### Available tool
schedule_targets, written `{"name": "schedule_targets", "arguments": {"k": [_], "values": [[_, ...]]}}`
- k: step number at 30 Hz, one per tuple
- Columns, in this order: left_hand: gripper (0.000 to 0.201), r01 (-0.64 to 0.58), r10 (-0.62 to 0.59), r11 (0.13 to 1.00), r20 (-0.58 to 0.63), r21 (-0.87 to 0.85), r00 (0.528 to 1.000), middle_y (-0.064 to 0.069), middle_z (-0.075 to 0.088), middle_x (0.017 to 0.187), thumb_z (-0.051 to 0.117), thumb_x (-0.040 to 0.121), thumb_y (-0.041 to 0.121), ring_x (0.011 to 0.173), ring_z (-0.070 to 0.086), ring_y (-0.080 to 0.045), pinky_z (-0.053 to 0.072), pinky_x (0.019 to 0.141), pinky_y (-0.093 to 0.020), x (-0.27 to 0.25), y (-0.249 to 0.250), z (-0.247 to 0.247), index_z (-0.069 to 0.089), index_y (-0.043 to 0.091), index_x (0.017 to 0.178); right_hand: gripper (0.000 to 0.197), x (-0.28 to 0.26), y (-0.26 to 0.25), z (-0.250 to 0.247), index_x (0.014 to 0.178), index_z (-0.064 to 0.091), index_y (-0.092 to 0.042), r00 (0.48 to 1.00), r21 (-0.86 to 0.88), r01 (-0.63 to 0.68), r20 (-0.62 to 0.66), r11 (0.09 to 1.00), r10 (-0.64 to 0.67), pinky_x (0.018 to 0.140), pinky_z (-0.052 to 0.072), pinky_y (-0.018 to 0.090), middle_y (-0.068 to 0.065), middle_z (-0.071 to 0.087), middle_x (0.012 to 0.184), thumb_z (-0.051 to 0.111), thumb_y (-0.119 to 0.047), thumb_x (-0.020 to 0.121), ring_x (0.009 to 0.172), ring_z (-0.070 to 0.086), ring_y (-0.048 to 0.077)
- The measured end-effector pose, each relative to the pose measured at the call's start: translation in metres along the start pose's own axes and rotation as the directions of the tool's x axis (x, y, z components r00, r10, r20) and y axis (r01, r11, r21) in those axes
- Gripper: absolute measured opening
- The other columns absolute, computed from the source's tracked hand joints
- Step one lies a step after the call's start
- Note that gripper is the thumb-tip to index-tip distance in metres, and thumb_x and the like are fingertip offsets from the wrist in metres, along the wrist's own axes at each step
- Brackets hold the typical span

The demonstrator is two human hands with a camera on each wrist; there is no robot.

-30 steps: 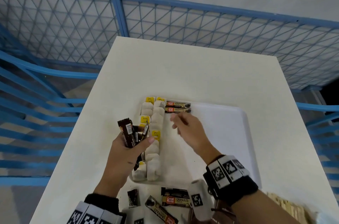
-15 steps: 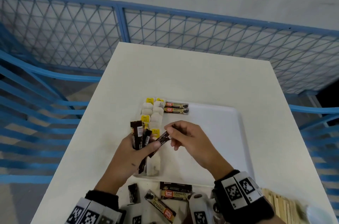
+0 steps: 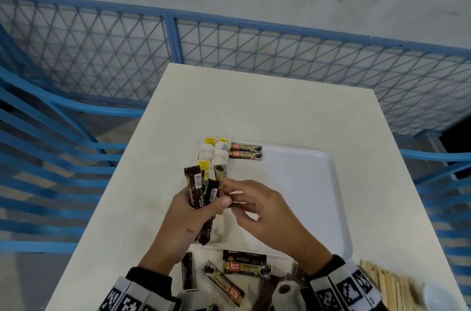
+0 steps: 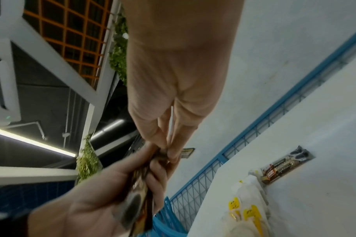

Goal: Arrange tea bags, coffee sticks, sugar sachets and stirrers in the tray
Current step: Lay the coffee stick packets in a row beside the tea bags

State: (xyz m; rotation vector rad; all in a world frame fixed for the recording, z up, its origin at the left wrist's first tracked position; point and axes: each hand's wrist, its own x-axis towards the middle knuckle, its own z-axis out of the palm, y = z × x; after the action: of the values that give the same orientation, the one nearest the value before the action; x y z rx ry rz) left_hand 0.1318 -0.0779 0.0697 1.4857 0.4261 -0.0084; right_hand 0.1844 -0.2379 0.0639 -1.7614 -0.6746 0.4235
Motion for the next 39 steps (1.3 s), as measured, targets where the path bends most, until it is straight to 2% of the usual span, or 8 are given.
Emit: {"name": "schedule_targets", "arguments": {"k": [4,8,14,18,22,32,37,39], "values": [[0.017,0.029,-0.029,1.0,-0.027,0.003,0.999,0.009,0.07,0.066,0.074,0.073,0.012,0.062,0.064,0.0,0.046,0.057,-0.009,-0.003,0.001,-0.005,0.067,0.015,0.089,0.041,0.001,-0.009,-0.006,0.124,0.05,-0.023,0.998,0.104,-0.063,-0.003,0.993,0.064,0.08,0.056,0.032,-0.003,0.069,0.102,0.05,-0.001,0.09,0.094,0.067,0.009],[0.014,0.035,-0.045,0.992,0.079,0.124,0.996,0.009,0.063,0.052,0.07,0.079,0.005,0.042,0.052,0.002,0.038,0.044,-0.008,-0.006,0.002,-0.011,0.065,0.005,0.092,0.029,0.009,-0.005,-0.012,0.11,0.056,-0.031,0.949,0.069,-0.16,-0.265,0.985,0.173,0.065,0.049,0.02,-0.004,0.064,0.097,0.06,-0.012,0.089,0.079,0.06,0.001],[0.017,0.045,-0.062,0.991,0.137,0.124,0.989,0.009,0.063,0.052,0.07,0.077,-0.001,0.039,0.051,0.003,0.036,0.041,-0.006,-0.008,0.01,-0.014,0.065,0.003,0.093,0.01,0.018,-0.002,-0.027,0.091,0.07,-0.012,0.945,0.117,-0.302,-0.093,0.946,0.314,0.054,0.044,0.018,0.001,0.069,0.078,0.061,-0.011,0.088,0.06,0.055,0.005],[0.019,0.059,-0.059,0.998,-0.074,-0.009,0.995,-0.017,0.067,0.073,0.075,0.072,0.011,0.053,0.054,-0.015,0.038,0.042,-0.021,-0.001,0.002,-0.019,0.068,0.006,0.089,0.011,0.014,-0.001,-0.03,0.089,0.066,-0.002,0.937,0.268,-0.327,-0.034,0.906,0.348,0.059,0.05,0.019,0.006,0.068,0.08,0.055,-0.004,0.09,0.064,0.061,0.011],[0.015,0.06,-0.058,0.998,-0.082,0.017,0.995,-0.009,0.064,0.069,0.074,0.076,0.009,0.042,0.042,-0.011,0.032,0.035,-0.019,0.0,0.001,-0.018,0.065,0.008,0.089,0.006,0.011,-0.003,-0.024,0.09,0.063,-0.005,0.923,0.337,-0.366,0.016,0.867,0.384,0.064,0.053,0.019,0.002,0.066,0.078,0.057,-0.003,0.089,0.068,0.065,0.012],[0.019,0.0,0.0,0.999,-0.019,0.034,1.0,0.013,0.064,0.053,0.071,0.076,0.0,0.04,0.052,0.003,0.036,0.04,-0.006,0.002,0.004,-0.008,0.06,0.015,0.082,0.01,0.008,0.002,-0.017,0.087,0.069,-0.008,0.9,0.398,-0.368,-0.076,0.84,0.43,0.057,0.05,0.017,0.003,0.068,0.069,0.064,0.0,0.083,0.058,0.062,0.01],[0.014,0.041,-0.039,0.999,-0.06,0.033,0.997,0.008,0.071,0.07,0.07,0.08,0.007,0.071,0.065,-0.01,0.048,0.062,-0.016,0.011,-0.008,-0.015,0.065,0.018,0.085,0.015,0.006,0.011,-0.02,0.093,0.067,-0.005,0.879,0.486,-0.398,-0.041,0.778,0.476,0.064,0.053,0.016,0.004,0.069,0.073,0.06,0.004,0.084,0.065,0.067,0.012],[0.009,0.086,-0.085,0.996,-0.043,0.016,0.995,0.007,0.065,0.064,0.066,0.084,0.007,0.065,0.058,-0.014,0.048,0.06,-0.016,0.013,-0.013,-0.016,0.061,0.014,0.079,0.016,0.011,0.017,-0.025,0.095,0.064,-0.003,0.866,0.488,-0.413,-0.05,0.769,0.497,0.065,0.054,0.018,0.007,0.069,0.075,0.059,0.007,0.084,0.066,0.067,0.014]]}}
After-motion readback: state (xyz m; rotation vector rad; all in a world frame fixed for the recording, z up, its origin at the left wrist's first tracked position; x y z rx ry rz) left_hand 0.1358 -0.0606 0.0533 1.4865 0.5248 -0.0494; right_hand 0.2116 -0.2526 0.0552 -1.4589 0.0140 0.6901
